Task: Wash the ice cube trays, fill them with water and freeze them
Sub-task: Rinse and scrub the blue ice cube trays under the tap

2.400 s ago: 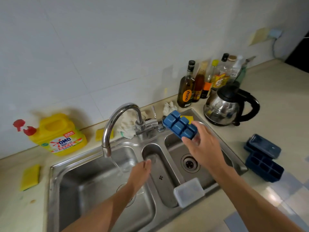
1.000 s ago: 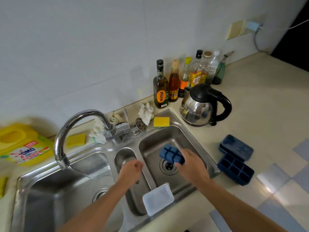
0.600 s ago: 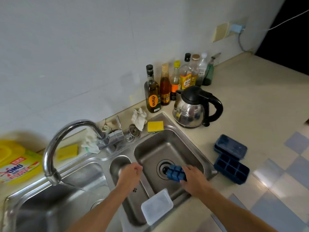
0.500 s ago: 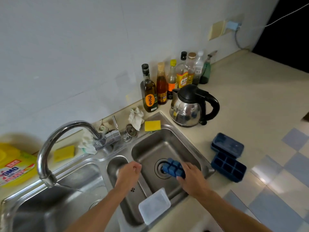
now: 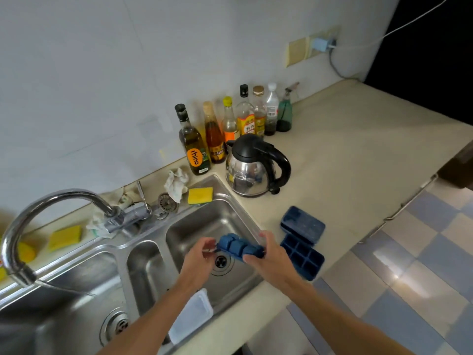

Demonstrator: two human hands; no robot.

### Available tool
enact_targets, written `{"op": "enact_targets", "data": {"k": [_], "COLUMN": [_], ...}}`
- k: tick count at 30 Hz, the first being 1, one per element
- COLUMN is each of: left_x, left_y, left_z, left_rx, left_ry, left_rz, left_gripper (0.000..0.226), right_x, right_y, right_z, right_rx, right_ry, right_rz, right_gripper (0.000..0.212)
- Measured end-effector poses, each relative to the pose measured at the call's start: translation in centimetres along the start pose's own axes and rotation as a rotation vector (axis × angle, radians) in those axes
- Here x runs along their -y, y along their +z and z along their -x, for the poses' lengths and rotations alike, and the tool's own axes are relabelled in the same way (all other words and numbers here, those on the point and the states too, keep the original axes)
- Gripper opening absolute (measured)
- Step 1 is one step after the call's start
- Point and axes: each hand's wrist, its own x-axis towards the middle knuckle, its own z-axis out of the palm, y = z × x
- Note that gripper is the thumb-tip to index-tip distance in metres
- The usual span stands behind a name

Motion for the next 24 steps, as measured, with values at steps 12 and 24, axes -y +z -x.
{"op": "enact_targets", "data": {"k": [12, 24], "left_x": [-7.9, -9.6], "left_y": [9.6, 14.3], "left_z": [1.6, 0.9], "left_rx": [-0.126, -0.046], "left_ry": [0.032, -0.02], "left_rz": [0.219, -0.055], "left_gripper": [0.012, 0.014], "right_x": [-1.7, -7.3], "right_y": [-12.3, -14.4], "right_z": [2.2, 2.0], "right_rx": [0.142, -0.013], "right_ry": [0.235, 0.107], "right_rz": [-0.362, 0.208], "right_gripper": [0.046, 0.011]}}
